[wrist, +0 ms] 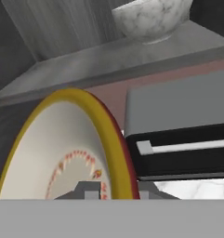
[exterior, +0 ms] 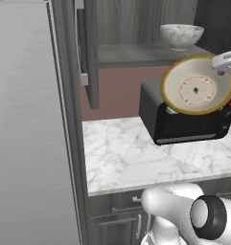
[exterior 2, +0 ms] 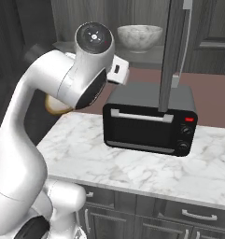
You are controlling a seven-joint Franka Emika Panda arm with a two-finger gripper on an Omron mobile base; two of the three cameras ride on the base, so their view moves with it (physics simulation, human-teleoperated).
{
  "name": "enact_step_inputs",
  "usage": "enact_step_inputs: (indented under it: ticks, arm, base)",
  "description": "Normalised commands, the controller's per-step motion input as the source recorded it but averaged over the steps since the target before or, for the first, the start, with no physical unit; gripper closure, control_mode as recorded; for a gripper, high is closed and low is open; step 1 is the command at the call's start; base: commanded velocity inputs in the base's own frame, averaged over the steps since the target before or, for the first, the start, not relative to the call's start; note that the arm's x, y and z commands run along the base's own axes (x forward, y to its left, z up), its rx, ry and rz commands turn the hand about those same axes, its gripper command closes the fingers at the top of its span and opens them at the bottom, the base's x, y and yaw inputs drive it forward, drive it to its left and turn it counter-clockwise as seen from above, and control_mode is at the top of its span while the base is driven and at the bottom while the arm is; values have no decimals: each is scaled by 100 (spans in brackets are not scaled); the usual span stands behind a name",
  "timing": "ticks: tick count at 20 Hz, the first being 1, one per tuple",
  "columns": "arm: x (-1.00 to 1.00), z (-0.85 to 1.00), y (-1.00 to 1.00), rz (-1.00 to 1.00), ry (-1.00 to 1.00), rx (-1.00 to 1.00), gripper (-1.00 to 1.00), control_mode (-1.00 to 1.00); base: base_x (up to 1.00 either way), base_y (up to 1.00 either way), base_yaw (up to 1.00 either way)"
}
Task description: Move the bowls from the cabinet to the plates on the dining table.
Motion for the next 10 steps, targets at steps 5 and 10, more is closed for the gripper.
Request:
enact_step_inputs:
  ticks: [5,10]
  arm:
    - [-48,-43,0,0,0,-1,100,-100]
    - [-38,-31,0,-12,0,4,100,-100]
  base:
    - [0,0,0]
    - [0,0,0]
